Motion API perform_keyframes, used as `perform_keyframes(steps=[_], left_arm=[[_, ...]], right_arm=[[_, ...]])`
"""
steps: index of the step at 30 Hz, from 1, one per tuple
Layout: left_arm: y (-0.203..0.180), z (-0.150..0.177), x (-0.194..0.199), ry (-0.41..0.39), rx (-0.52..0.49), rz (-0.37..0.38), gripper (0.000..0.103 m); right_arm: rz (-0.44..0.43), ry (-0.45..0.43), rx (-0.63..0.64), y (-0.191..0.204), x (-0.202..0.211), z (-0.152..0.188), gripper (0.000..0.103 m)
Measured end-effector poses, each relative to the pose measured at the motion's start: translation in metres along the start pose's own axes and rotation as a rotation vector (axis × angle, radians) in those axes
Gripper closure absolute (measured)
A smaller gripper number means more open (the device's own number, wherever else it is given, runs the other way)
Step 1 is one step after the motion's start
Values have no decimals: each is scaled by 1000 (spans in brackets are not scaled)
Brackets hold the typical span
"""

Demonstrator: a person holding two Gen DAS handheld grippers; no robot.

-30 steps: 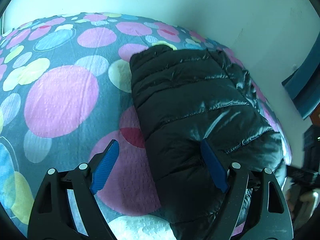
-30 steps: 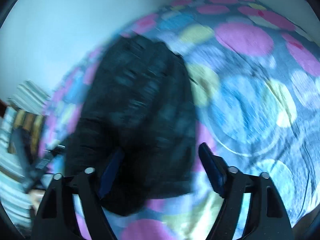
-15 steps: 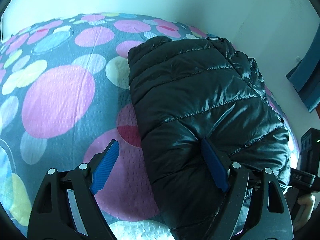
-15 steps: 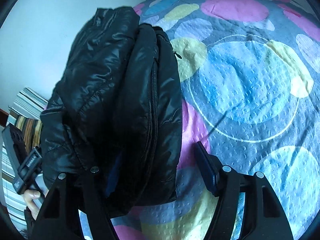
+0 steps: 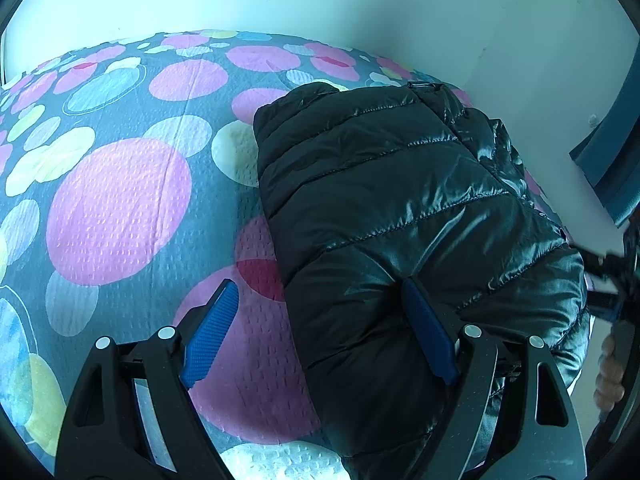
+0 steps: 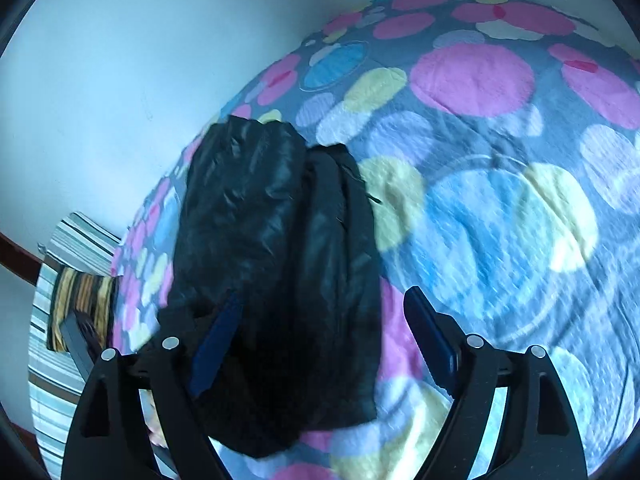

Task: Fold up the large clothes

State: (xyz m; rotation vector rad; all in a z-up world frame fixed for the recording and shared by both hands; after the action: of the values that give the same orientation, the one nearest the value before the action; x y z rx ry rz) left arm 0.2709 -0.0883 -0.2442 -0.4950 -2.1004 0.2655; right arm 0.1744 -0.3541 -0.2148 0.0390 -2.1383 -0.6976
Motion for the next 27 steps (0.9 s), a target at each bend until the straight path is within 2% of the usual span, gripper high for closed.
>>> perform_keyframes(steps=[6, 9, 11, 15, 20, 27], left_arm=[[-1, 0, -1, 0, -2, 1, 19], [-1, -2, 0, -3, -8, 2, 19], [0, -8, 5, -14, -17, 14, 19], [14, -25, 8, -41, 19, 17, 20], [25, -33, -14, 38, 118, 118, 19], [9, -36, -40, 129, 133, 216, 10]], right_arm=[[85, 8, 52, 11, -29, -27, 21], [123, 36, 70, 4, -44, -27, 17], [114, 63, 70, -4, -54, -22, 16], [19, 113, 0, -23, -73, -12, 12], [-33, 129, -10, -27, -80, -7, 11], [-64, 135, 1, -27, -86, -6, 9]])
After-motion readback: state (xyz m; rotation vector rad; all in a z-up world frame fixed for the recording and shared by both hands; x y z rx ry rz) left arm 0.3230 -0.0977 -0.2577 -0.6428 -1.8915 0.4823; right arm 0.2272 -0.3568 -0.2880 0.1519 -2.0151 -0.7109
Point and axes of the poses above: each gripper's, at about its wrist camera, not at the fingertips, and x roughly against the way its jaws point, y to its left, z to its underside, the point moved 6 cm from there along -x, roughly the way its jaws point, and after that the axes turned 9 degrees about x, right-handed, at the moved point
